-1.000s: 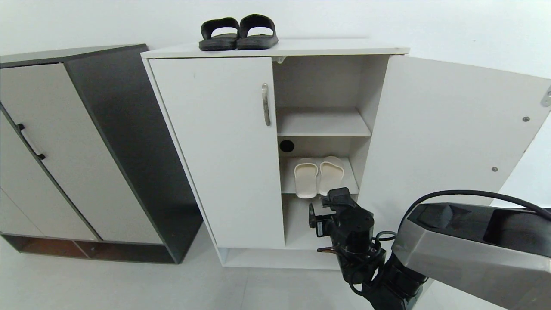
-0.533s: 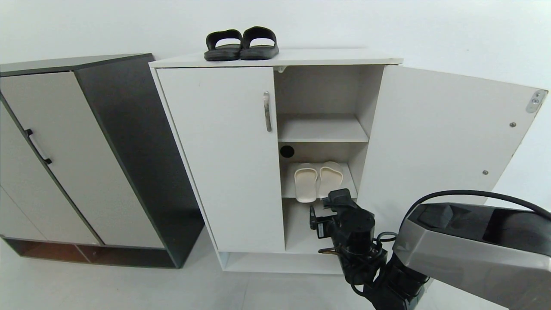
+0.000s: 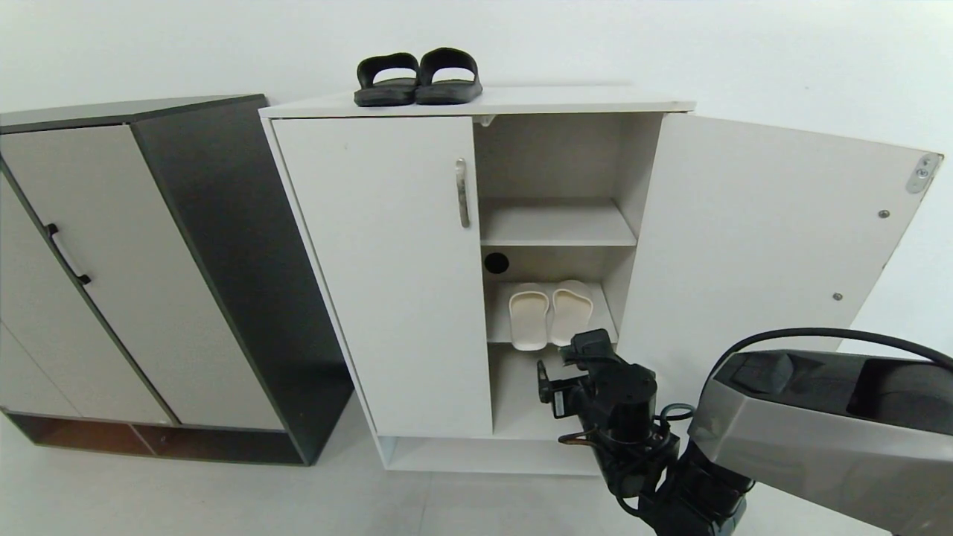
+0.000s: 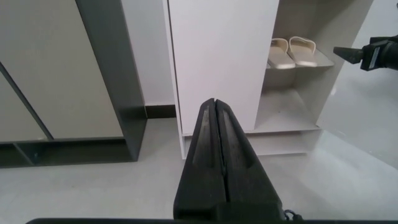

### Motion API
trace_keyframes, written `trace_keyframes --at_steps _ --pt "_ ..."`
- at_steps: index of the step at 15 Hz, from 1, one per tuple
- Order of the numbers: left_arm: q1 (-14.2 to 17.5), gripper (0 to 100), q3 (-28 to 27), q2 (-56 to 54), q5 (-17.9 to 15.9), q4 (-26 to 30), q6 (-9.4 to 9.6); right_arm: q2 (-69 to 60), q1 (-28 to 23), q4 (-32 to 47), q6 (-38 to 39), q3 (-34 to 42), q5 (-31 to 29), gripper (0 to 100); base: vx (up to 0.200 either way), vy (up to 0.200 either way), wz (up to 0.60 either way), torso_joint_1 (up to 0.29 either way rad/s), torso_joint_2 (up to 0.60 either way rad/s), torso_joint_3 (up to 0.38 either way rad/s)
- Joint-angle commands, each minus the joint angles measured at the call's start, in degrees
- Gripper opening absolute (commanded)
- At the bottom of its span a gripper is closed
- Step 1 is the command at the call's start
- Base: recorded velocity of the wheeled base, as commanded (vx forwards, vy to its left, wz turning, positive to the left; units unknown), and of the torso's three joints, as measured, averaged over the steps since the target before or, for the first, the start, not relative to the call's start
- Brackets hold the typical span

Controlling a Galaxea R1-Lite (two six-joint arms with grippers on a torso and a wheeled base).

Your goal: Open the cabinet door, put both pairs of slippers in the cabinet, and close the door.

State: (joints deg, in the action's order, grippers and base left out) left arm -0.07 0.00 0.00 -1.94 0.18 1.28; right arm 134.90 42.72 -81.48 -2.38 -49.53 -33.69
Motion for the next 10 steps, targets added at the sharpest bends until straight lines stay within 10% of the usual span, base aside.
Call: trace_keyframes --at_steps 1,10 --pt "-0.01 0 0.00 0.09 0.00 -0.01 -0.05 0.19 0.09 0.01 -0.17 0.05 0.03 100 0.000 0.200 0.00 -0.002 0.03 0.027" --pt "-0.01 0 0.00 0.09 0.00 -0.01 -0.05 1.07 0.00 -0.96 -0.44 0.49 -0.06 100 0.000 0.200 0.00 0.006 0.01 0.001"
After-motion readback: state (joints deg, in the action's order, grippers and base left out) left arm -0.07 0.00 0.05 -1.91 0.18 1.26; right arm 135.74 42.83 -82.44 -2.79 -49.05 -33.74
